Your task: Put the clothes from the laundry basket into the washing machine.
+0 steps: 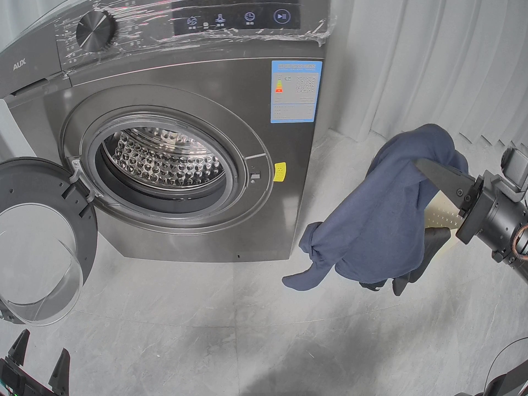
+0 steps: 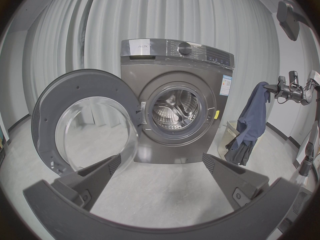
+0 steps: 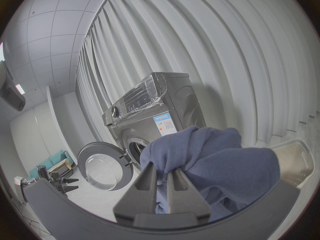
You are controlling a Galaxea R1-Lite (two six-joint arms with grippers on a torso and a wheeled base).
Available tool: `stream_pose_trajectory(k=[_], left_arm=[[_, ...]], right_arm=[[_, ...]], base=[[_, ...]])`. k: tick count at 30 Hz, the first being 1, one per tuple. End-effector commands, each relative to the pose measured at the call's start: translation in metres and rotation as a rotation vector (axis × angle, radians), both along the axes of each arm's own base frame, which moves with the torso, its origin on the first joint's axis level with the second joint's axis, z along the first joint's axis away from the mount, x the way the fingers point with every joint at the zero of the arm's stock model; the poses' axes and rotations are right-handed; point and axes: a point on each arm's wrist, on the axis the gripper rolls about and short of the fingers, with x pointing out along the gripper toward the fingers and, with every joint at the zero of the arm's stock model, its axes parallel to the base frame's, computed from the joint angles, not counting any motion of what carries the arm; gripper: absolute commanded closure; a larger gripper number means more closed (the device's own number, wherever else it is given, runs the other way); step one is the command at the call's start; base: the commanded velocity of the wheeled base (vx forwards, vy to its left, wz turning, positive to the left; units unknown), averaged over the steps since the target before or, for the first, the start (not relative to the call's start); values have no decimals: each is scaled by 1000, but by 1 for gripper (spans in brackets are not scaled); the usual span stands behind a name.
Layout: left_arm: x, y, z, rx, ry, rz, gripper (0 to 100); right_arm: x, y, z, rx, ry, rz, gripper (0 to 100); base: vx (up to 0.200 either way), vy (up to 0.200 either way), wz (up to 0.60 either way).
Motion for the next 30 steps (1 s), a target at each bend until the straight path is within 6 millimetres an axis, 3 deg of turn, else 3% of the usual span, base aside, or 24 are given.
stream_pose_trajectory(k=[1,5,17,26,30], left_arm=[[1,0,-4,0,9,0,0],[1,0,-4,0,9,0,0],[1,0,-4,0,9,0,0],[1,0,-4,-2,7,2,0],[1,0,-4,-2,9,0,0]], right_arm=[[1,0,0,1,-2,-1,100],[1,1,-1,-2,3,-1,100],[6,1,-4,-11,18,-14,100],[8,1,-8,-18,34,-20,100],[8,2,-9,-20,36,-20,100]], base=[[0,0,0],[0,0,0],[-200,0,0],[0,0,0],[0,200,0]])
